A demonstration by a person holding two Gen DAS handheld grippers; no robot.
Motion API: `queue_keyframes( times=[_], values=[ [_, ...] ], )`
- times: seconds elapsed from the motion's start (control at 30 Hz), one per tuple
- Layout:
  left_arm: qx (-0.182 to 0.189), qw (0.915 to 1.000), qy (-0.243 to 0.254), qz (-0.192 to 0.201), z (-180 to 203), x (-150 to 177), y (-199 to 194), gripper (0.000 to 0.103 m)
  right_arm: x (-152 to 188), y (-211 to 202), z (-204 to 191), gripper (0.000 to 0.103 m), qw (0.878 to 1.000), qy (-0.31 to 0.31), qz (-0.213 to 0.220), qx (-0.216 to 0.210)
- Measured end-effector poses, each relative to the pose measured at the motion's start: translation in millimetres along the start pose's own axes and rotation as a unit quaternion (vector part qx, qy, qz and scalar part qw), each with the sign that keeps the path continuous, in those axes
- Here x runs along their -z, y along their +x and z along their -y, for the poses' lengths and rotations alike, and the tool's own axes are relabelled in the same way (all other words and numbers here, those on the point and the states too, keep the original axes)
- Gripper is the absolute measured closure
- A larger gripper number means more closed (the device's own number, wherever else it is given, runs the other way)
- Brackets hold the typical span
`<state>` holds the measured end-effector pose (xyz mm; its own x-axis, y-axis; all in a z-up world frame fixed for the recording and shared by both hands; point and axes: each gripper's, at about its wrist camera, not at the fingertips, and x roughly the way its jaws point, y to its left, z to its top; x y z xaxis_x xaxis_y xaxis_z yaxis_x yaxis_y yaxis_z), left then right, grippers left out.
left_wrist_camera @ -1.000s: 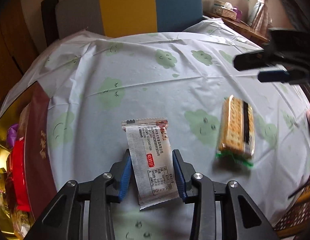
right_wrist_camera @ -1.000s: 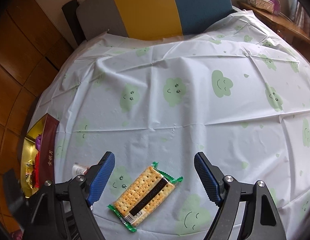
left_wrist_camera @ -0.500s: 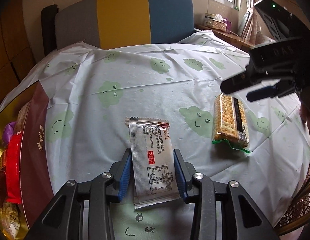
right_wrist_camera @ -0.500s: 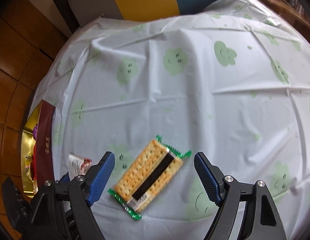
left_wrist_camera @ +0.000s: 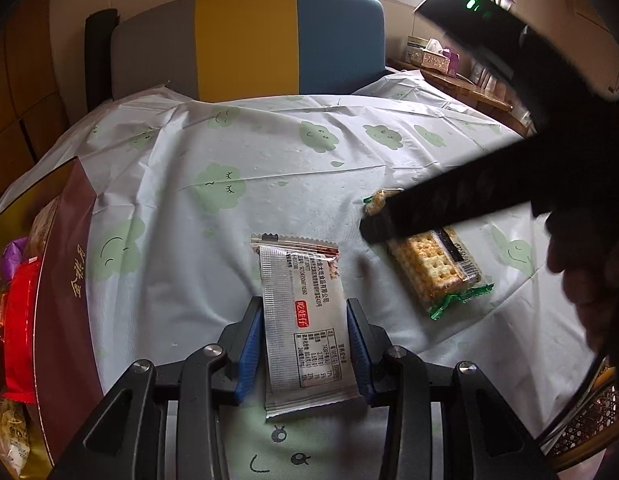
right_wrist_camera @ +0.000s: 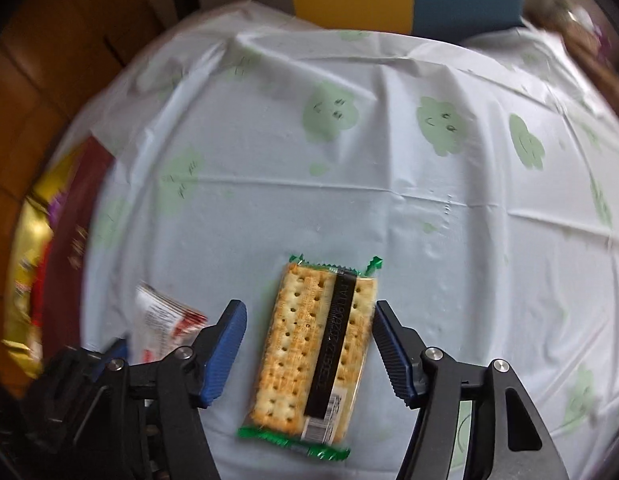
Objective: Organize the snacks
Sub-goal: 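Grasp the green-ended cracker pack with right while left holds the white packet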
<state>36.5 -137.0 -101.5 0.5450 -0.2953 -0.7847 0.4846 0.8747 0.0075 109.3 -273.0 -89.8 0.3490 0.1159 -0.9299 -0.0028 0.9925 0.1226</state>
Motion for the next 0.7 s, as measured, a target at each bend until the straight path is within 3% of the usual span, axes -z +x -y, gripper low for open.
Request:
queue_keyframes(
  times=[0.17, 0.23, 0.7],
  values=[
    [-0.001, 1.0, -0.001, 0.006, 1.0, 1.7, -0.9, 0.063, 19.7, -4.2, -5.3, 0.04, 0.999, -0.025, 0.032, 0.013],
    [-0.003, 1.0, 0.0, 0.008, 2.1, 2.6, -1.2, 0.063, 26.9, -7.7, -0.7, 0.051, 0.999, -0.016, 0.044, 0.016],
    [-0.007, 0.9999, -0.012, -0.003, 0.6, -0.6, -2.4, 0.066, 37.4, -11.1, 5.5, 0.051, 0.998, -0.017, 0.059, 0.01]
  ],
)
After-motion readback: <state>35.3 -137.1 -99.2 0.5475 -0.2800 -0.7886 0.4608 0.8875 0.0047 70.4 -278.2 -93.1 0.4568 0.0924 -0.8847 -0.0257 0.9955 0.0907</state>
